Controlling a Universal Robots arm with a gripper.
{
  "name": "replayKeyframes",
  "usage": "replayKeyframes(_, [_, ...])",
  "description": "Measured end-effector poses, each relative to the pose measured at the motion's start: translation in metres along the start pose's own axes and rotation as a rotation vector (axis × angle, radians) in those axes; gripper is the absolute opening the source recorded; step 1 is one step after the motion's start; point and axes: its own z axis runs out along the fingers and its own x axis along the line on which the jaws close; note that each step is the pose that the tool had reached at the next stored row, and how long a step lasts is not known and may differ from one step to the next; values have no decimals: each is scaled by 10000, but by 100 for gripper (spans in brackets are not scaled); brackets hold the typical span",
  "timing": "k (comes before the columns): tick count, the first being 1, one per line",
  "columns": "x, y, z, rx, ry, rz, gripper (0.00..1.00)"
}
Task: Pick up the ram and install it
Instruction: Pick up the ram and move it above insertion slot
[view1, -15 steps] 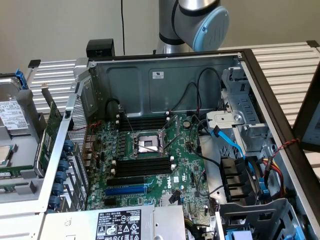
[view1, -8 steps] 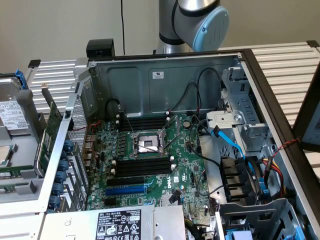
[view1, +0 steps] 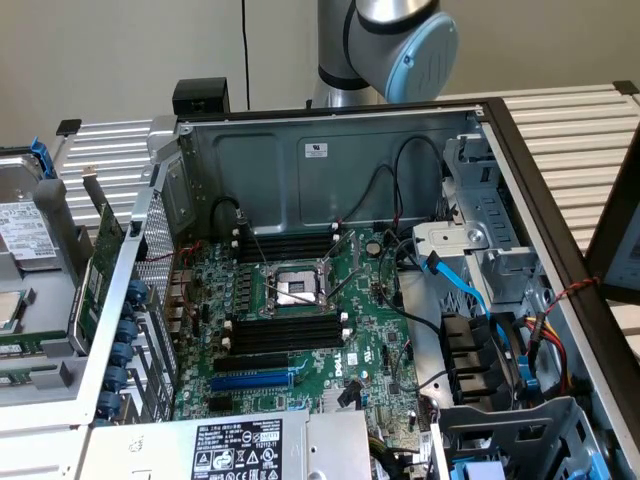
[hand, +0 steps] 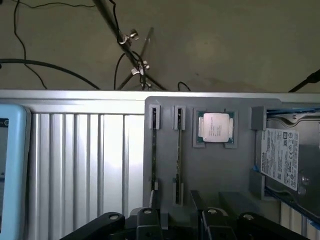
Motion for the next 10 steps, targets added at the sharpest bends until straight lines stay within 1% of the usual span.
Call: replayKeyframes(10, [7, 0, 182, -1, -1, 92, 36])
